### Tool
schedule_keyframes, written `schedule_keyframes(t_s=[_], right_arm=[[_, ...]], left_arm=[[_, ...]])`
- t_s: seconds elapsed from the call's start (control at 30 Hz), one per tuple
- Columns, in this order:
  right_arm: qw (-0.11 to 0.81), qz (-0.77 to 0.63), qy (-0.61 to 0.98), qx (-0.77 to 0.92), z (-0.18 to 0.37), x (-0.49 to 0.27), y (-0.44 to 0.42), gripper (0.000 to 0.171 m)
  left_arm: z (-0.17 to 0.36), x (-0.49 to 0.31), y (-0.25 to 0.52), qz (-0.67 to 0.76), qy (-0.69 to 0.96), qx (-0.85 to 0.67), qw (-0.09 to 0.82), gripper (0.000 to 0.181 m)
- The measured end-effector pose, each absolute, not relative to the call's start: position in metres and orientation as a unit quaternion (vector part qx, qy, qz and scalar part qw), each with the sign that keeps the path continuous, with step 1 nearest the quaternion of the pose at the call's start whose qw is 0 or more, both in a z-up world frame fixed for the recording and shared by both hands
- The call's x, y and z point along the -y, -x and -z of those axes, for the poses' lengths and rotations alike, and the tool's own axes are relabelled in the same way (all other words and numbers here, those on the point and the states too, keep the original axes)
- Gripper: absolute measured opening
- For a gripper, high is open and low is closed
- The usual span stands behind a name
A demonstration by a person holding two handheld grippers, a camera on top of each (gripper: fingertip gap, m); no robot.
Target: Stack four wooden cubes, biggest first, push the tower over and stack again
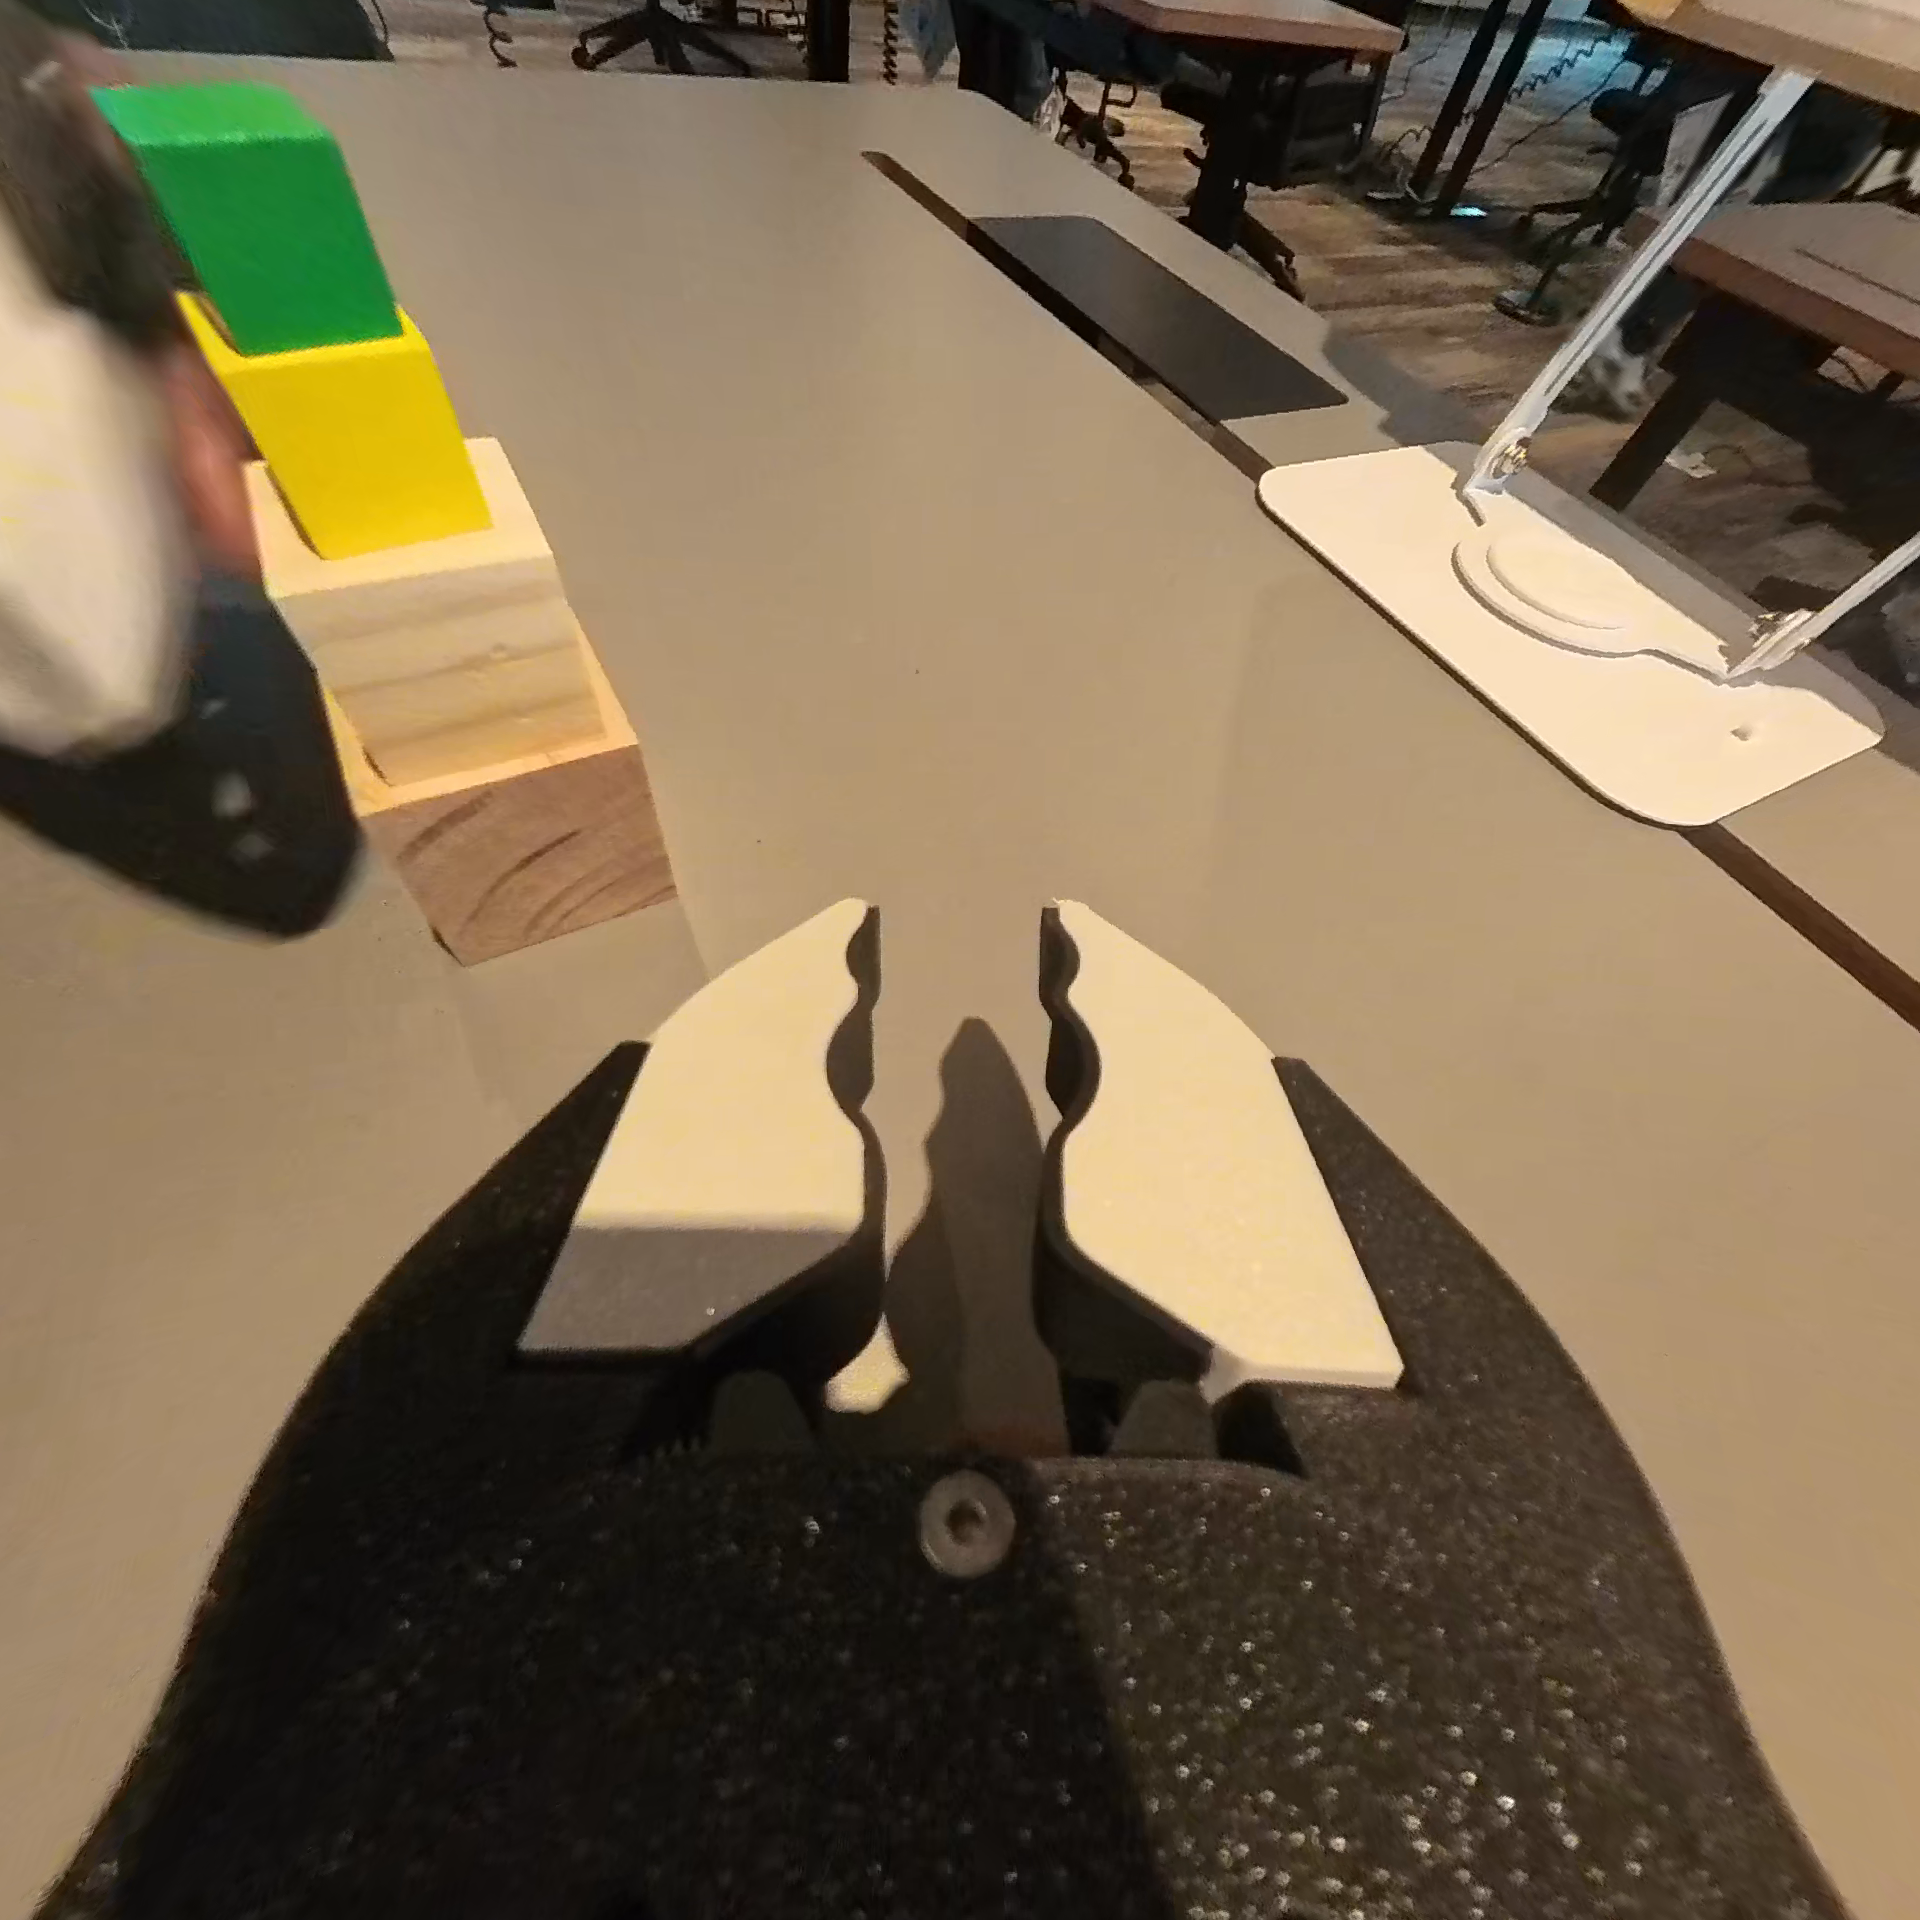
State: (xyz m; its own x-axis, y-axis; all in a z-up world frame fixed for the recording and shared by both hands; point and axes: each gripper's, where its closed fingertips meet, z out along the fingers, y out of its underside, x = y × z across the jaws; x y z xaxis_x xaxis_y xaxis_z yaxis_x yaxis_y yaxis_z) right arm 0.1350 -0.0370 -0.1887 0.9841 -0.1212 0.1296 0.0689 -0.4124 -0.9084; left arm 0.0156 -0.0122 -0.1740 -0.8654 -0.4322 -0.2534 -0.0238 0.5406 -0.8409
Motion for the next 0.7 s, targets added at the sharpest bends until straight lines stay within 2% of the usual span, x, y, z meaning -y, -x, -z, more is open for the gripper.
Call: schedule_keyframes(t_s=[0.07,0.2,0.7], right_arm=[[0.543,0.086,0.835,-0.020,0.188,0.037,-0.136,0.029],[0.541,0.085,0.836,-0.024,0.189,0.038,-0.137,0.029],[0.528,0.097,0.844,-0.020,0.193,0.037,-0.137,0.029]], left_arm=[[0.155,-0.019,-0.045,0.494,0.264,-0.794,0.237,0.000],[0.144,-0.071,-0.067,0.526,0.389,-0.713,0.251,0.000],[0.178,-0.113,-0.082,0.432,0.460,-0.717,0.297,0.000]])
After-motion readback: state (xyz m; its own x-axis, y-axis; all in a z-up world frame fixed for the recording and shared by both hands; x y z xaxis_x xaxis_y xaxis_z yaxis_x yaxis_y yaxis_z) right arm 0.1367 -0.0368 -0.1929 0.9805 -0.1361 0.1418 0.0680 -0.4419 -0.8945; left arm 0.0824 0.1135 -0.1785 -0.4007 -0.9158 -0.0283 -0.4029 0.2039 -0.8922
